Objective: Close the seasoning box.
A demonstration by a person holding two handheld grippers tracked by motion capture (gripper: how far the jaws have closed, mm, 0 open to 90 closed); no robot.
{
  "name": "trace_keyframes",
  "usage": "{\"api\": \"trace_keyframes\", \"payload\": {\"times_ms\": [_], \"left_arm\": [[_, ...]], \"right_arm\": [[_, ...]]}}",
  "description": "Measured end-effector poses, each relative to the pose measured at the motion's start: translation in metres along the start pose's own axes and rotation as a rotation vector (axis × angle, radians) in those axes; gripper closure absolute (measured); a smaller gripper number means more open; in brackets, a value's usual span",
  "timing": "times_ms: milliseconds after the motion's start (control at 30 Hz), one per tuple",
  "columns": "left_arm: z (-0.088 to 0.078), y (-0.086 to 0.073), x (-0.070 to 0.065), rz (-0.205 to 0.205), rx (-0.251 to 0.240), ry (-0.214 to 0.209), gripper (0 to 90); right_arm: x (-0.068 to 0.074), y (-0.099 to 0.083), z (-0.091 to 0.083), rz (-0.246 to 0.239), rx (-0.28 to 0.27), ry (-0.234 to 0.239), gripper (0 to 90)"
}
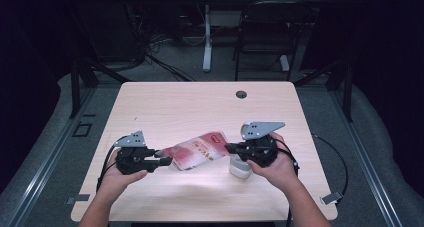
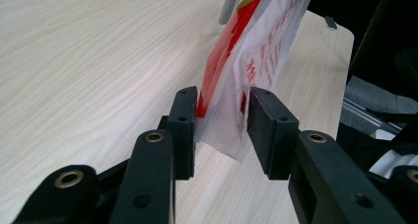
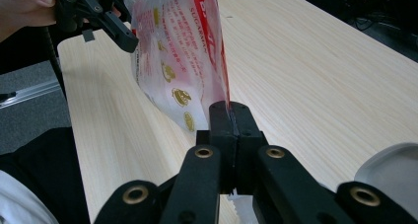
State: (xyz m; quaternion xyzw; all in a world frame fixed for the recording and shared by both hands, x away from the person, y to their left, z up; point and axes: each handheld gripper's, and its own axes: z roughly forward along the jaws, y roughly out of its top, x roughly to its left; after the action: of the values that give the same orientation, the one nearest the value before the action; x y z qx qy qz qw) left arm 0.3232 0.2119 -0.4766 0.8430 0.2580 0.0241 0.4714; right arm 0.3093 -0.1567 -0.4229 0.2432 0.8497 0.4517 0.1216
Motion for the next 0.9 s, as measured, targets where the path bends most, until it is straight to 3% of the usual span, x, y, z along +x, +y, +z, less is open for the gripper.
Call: {"api": "trace_keyframes", "payload": {"times_ms": [267, 600, 767, 900], "left_arm": [[0.007, -0.008, 0.006, -0.003, 0.042, 0.005, 66.6], [0.011, -0.025, 0.019, -0.032, 0.042, -0.006, 67.9], [0.010, -0.029, 0.023, -0.052, 0.045, 0.006, 67.2], [0.008, -0.030, 0.023, -0.045, 0.040, 0.023, 63.4]], "right_arm": [[0.001, -0.003, 0.011, -0.011, 0.038, -0.011, 90.0], [0.004, -0.003, 0.027, -0.016, 0.058, -0.012, 89.9], [0.004, -0.004, 0.036, -0.015, 0.065, -0.006, 90.0], [0.004, -0.003, 0.038, -0.015, 0.064, 0.005, 90.0]]}}
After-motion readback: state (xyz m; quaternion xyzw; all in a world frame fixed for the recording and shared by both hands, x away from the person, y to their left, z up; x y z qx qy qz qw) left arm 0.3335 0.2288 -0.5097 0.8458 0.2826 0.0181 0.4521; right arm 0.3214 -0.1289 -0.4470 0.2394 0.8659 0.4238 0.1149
